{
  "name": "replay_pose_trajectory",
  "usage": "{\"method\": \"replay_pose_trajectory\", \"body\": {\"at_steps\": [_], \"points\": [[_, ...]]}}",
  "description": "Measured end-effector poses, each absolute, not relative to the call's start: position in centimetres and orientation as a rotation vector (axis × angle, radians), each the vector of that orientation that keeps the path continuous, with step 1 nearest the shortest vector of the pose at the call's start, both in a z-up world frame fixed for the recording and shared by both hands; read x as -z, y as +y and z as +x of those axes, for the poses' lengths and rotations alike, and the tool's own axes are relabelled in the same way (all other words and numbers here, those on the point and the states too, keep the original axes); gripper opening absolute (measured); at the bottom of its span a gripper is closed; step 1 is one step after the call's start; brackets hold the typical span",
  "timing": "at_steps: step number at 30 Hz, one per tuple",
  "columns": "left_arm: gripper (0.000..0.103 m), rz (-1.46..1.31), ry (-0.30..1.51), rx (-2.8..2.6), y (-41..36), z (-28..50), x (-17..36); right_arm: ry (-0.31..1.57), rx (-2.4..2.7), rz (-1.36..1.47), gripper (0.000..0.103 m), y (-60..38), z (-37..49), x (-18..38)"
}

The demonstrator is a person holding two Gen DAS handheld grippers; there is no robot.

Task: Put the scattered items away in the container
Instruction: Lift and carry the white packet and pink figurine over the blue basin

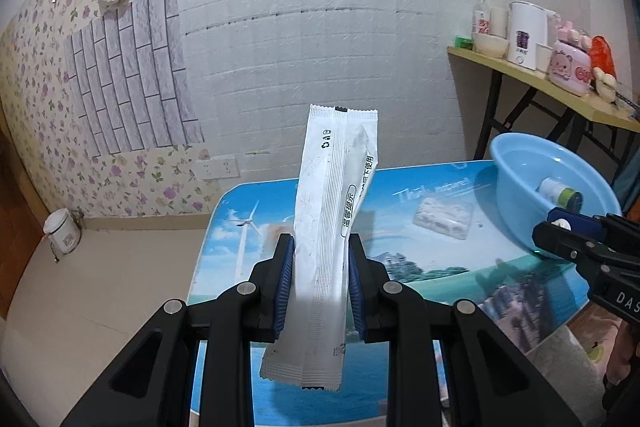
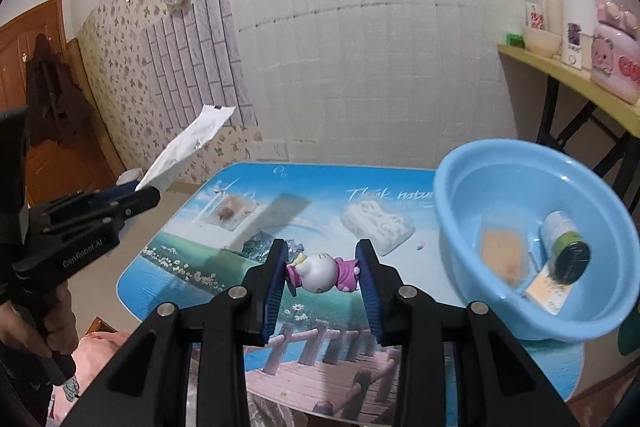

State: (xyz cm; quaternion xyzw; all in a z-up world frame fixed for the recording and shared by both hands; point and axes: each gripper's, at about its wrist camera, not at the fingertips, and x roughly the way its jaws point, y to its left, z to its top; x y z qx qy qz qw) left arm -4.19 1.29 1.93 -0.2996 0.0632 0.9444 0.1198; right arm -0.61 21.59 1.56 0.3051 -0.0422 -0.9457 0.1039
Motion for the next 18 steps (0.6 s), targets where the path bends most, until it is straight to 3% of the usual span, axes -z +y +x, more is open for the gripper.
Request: {"method": "replay_pose_trajectory", "body": {"at_steps": [18], "points": [[0.024,-0.835,0.223,-2.719,4.2,-2.0,-3.1,-0.178,2.854,0.854,0.036,24.3,1.6,-3.1]]}}
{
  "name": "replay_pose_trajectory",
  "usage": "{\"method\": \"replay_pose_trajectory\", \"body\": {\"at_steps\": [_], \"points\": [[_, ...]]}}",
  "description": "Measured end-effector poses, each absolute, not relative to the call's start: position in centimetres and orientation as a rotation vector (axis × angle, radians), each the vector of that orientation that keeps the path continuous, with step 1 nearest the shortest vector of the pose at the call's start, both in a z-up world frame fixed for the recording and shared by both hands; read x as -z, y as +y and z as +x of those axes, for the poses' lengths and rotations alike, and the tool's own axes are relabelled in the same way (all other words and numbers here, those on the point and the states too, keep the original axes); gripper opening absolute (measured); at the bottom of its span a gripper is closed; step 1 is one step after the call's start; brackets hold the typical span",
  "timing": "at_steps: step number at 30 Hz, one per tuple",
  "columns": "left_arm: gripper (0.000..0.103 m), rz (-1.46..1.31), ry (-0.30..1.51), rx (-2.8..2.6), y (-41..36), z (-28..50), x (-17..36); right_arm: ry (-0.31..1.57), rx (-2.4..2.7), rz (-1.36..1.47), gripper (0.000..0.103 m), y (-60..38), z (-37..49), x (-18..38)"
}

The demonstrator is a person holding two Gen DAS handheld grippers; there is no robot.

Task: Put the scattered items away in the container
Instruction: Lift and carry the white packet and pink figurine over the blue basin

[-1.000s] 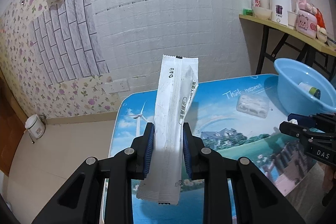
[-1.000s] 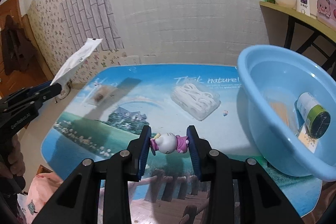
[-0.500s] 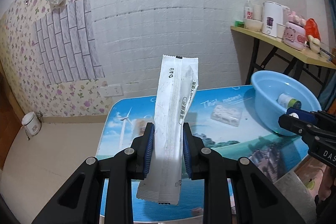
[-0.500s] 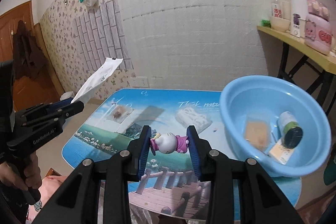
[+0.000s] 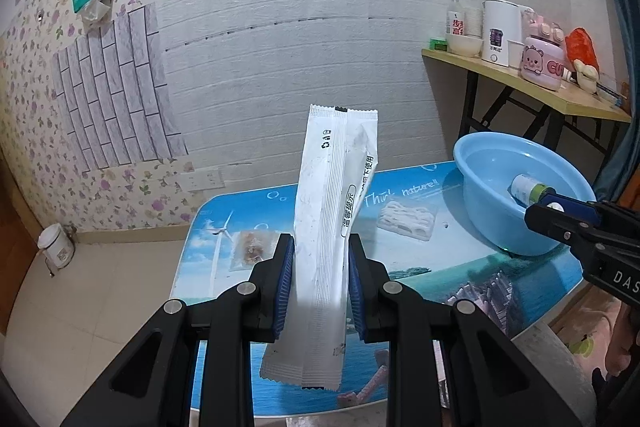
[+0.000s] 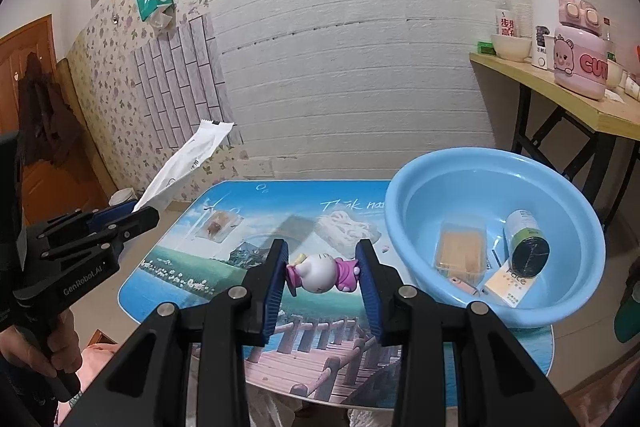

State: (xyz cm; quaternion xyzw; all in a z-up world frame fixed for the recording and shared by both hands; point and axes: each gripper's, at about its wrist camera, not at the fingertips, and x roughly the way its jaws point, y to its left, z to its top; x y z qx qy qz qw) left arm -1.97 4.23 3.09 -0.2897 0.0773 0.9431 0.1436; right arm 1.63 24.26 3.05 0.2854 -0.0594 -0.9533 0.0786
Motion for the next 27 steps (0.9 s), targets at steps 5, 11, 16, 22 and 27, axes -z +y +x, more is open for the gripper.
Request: {"method": "replay_pose_trajectory", "body": {"at_steps": [5,11,16,22,27], "points": [[0.024,-0.836,0.228,-2.718,4.3,-2.1,-3.2,-0.189,2.858,0.854,0.036,24.7,1.8,-3.1],[0.024,-0.816,0.212,-2.710,5.2,-2.4,-4.0,-0.201,2.897,0.826,0.036,26.1,1.5,-3.6],[0.024,-0.756,0.174,-2.682,7.5,-2.6,-5.5,-0.210,2.953,0.829,0.036,28.7,1.1,-4.5],[0.024,-0.697,0.218,-2.616,11.3,-2.5,-6.7,-0.204,3.004,0.810,0.036,31.0,2.0,-5.4],[0.024,-0.680,0.186,-2.583,13.8,-3.0,-7.6,-0.245,3.050,0.804,0.036,33.3,2.5,-5.5]]}}
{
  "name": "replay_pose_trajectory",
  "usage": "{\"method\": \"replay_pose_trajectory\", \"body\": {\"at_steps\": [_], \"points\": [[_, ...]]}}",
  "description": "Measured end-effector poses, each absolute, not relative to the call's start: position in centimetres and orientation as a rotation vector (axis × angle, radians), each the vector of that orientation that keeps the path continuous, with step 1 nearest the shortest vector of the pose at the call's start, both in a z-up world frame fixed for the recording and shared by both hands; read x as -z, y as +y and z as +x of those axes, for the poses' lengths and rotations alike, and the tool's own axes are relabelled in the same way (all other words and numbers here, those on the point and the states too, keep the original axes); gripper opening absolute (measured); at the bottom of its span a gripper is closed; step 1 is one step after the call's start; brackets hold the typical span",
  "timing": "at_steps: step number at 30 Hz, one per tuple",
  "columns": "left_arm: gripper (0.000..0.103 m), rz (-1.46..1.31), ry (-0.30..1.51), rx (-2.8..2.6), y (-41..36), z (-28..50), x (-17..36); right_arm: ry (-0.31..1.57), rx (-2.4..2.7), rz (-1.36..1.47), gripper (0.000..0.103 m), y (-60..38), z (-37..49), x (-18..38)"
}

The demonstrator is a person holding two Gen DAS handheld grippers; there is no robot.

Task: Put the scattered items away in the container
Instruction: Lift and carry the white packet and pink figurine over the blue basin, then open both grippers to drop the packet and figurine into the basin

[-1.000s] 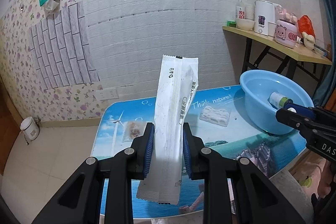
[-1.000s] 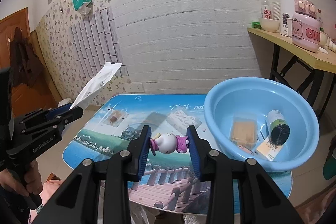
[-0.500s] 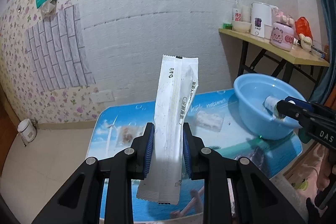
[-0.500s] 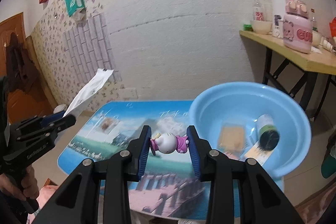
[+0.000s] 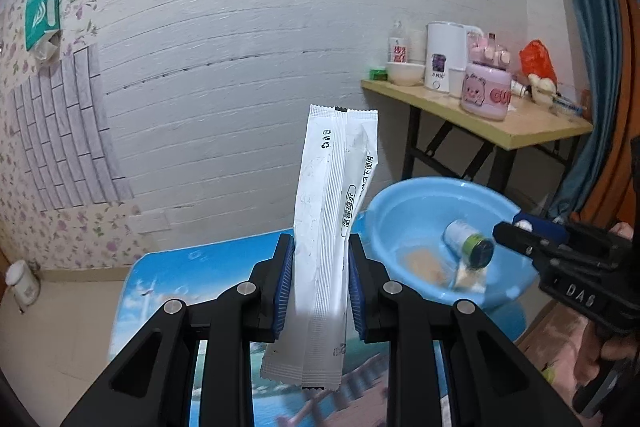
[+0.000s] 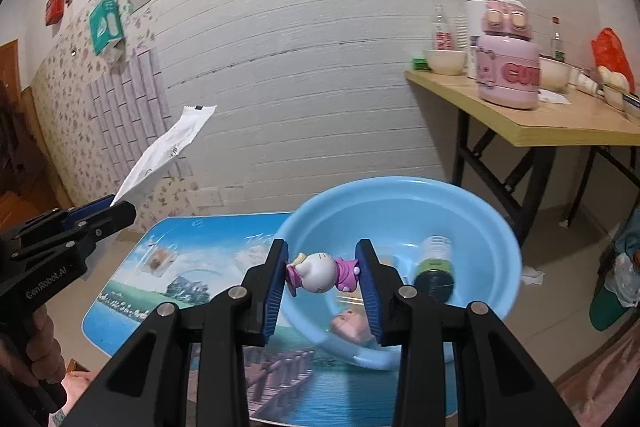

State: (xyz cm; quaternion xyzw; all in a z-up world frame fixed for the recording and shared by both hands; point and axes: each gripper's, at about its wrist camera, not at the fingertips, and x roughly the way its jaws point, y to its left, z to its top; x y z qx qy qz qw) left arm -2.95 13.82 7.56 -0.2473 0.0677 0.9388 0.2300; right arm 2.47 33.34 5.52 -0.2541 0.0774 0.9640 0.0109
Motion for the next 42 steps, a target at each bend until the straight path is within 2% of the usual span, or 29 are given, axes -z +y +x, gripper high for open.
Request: {"method": "replay_pose_trajectory", "body": {"at_steps": [13,19,23,32,33,38,42], "points": [[0.024,-0.652,0.226,-2.493,20.8,-3.5,-7.9,0.297,-2.949,-0.753,0.036,38.2,2.4,-5.6],[0.024,-0.662,0.198,-2.434,23.4,-3.9,-6.9,0.325,-2.906,-0.765,0.036,40.3,2.2,-4.4],[0.024,-0.722,0.269,-2.404,26.5,-5.1,-5.4,0.395,-2.879,-0.750,0.036,42.2,1.9,-3.8],[0.025,-0.760,0.307,-2.365,30.6,-6.3,-3.3,0.447,-2.873,-0.771,0.036,45.1,0.9,-2.5],[0.025,-0.773,0.310,-2.362,30.8,-6.5,-2.9,0.451,-2.876,-0.773,0.036,45.2,0.7,-2.3],[0.043,-0.846,0.367,-2.373,31.9,-7.4,-0.5,0.494,-2.883,-0.788,0.036,46.0,-0.3,-0.9],[0.044,-0.861,0.337,-2.389,31.4,-7.9,-0.1,0.509,-2.881,-0.819,0.036,46.3,-1.2,0.0]]}}
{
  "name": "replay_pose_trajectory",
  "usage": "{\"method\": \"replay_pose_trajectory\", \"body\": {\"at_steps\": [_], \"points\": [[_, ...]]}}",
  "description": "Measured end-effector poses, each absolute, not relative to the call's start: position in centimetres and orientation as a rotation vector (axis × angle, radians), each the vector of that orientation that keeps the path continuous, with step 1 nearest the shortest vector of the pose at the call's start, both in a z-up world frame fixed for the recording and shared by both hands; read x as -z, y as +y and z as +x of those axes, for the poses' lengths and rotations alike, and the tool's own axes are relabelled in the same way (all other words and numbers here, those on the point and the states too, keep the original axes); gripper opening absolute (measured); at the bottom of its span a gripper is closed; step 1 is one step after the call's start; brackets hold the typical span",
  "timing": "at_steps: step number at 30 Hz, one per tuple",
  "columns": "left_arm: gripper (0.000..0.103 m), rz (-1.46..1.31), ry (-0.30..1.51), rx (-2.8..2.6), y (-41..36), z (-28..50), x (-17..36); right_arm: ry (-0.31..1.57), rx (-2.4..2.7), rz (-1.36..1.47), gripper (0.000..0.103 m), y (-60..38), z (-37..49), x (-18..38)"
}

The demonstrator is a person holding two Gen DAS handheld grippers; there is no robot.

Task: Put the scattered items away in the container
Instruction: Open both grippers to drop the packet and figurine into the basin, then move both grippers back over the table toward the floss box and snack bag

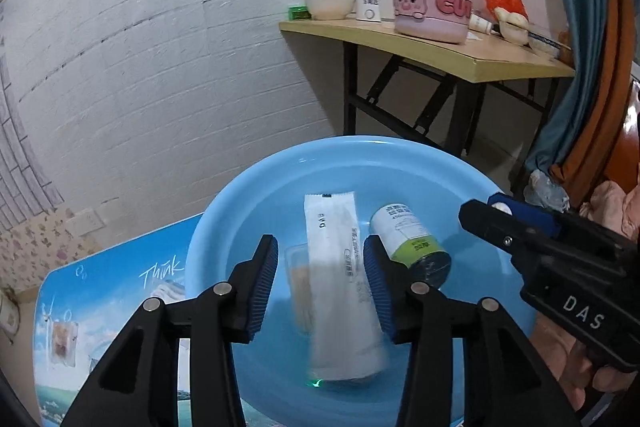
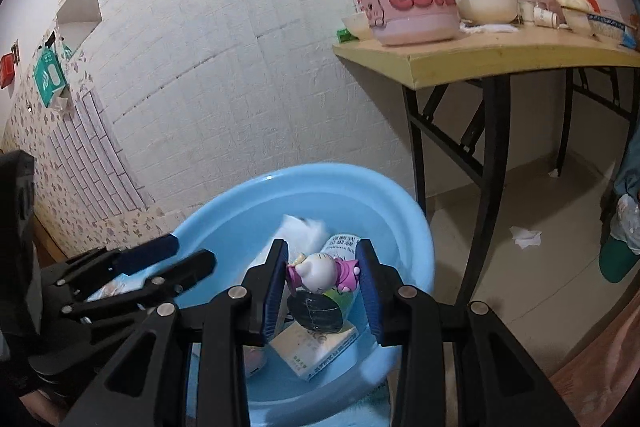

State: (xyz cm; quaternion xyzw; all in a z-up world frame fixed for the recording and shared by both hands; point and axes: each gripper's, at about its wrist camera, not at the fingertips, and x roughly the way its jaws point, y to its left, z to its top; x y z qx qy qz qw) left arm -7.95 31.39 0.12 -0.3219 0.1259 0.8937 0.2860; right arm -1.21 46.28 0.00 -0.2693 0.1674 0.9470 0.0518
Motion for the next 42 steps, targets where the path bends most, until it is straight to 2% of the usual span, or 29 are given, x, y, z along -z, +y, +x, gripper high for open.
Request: {"method": "replay_pose_trajectory", "body": {"at_steps": [7,9,11,13,15,16,17,25,32,42], "points": [[0.044,-0.882,0.320,-2.396,30.9,-8.7,0.2,0.518,-2.885,-0.838,0.036,46.3,-2.0,0.4],[0.048,-0.879,0.319,-2.394,30.7,-8.7,0.1,0.513,-2.888,-0.839,0.036,46.3,-2.1,0.4],[0.073,-0.878,0.316,-2.391,30.5,-8.7,0.1,0.462,-2.919,-0.862,0.036,45.6,-2.4,0.2],[0.077,-0.866,0.312,-2.418,29.9,-8.7,-0.2,0.358,-2.920,-0.903,0.042,44.5,-3.0,-0.2],[0.081,-0.885,0.289,-2.435,29.3,-9.2,-0.3,0.304,-2.879,-0.890,0.056,44.1,-3.1,-0.7],[0.084,-0.895,0.281,-2.444,29.0,-9.4,-0.4,0.314,-2.872,-0.873,0.067,44.3,-3.1,-0.9],[0.084,-0.901,0.273,-2.457,28.5,-9.6,-0.5,0.338,-2.872,-0.862,0.073,44.4,-3.0,-0.9],[0.088,-0.931,0.234,-2.501,26.0,-10.0,-0.5,0.375,-2.877,-0.893,0.073,44.0,-3.4,-1.0],[0.101,-0.892,0.191,-2.560,22.6,-9.1,-1.6,0.382,-2.888,-0.858,0.073,43.2,-3.0,-2.0],[0.101,-0.941,0.048,-2.662,14.6,-8.7,-1.7,0.366,-2.920,-0.838,0.073,39.0,-1.3,-3.3]]}}
